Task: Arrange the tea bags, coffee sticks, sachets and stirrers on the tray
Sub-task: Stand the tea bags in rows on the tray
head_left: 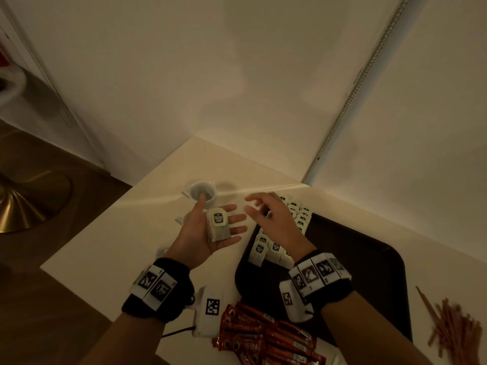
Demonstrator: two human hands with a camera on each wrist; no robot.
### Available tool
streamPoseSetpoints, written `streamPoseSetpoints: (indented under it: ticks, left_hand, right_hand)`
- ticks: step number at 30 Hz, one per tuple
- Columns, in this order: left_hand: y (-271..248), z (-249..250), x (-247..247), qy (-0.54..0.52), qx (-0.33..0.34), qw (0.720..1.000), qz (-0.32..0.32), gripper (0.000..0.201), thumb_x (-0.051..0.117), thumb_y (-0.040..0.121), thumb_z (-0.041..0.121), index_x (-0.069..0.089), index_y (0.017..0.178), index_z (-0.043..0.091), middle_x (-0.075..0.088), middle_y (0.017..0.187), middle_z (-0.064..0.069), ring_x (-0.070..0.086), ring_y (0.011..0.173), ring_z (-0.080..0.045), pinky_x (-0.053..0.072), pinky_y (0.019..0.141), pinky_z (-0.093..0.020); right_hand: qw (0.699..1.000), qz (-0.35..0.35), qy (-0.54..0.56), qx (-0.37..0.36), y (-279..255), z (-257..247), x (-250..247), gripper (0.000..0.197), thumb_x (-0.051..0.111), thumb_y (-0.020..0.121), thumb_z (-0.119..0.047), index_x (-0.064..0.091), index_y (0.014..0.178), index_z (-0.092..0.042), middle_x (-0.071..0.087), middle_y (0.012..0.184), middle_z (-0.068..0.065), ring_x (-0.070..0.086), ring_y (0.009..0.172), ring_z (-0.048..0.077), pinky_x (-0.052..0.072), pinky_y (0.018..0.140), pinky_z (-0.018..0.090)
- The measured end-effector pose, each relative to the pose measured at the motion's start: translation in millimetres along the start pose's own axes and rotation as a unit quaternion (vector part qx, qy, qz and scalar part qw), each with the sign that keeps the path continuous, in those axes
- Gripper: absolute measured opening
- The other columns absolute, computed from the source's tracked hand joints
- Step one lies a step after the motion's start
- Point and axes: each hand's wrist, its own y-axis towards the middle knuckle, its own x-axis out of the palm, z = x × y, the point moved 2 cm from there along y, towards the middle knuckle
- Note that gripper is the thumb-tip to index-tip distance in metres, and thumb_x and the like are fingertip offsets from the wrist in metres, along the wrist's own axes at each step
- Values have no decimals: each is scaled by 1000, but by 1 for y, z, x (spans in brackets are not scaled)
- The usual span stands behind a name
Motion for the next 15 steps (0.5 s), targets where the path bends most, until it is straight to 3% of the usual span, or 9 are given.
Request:
streamPoseSetpoints:
  ticks: [3,6,8,12,15]
  left_hand:
    - [-2,4,18,23,6,999,-43,73,24,89,68,59,121,13,67,119,-10,66,106,-27,59,72,-38]
    - [-6,11,30,15,13,995,-96,74,29,82,68,59,123,14,65,122,-11,63,111,-25,58,78,-41]
    - [-7,14,34,20,13,993,-112,75,31,81,68,60,122,12,65,122,-15,62,112,-29,57,81,-42]
    - [-7,18,39,47,59,992,-100,62,43,81,55,58,124,13,64,124,-12,63,112,-28,57,81,-37]
    - [-4,21,43,46,149,984,-82,44,56,86,37,55,124,13,65,116,-9,65,105,-26,57,76,-32]
  right_hand:
    - [993,-84,-26,-76,5,-41,-1,34,76,75,-29,66,108,-24,52,100,-3,49,91,1,38,75,7]
    - [985,-76,-96,-122,10,-53,-7,32,79,71,-28,69,101,-20,53,96,-4,49,93,13,42,81,24]
    - [985,-49,-104,-131,12,-58,-17,25,78,72,-27,69,94,-17,57,92,-4,51,90,15,41,78,26]
    - [984,-7,-91,-153,15,-72,-39,12,66,85,-20,73,93,-13,67,85,-3,55,77,2,37,69,8]
    - [982,-8,-112,-153,17,-93,-53,14,64,87,-19,73,96,-14,67,82,-4,56,69,-1,38,66,6]
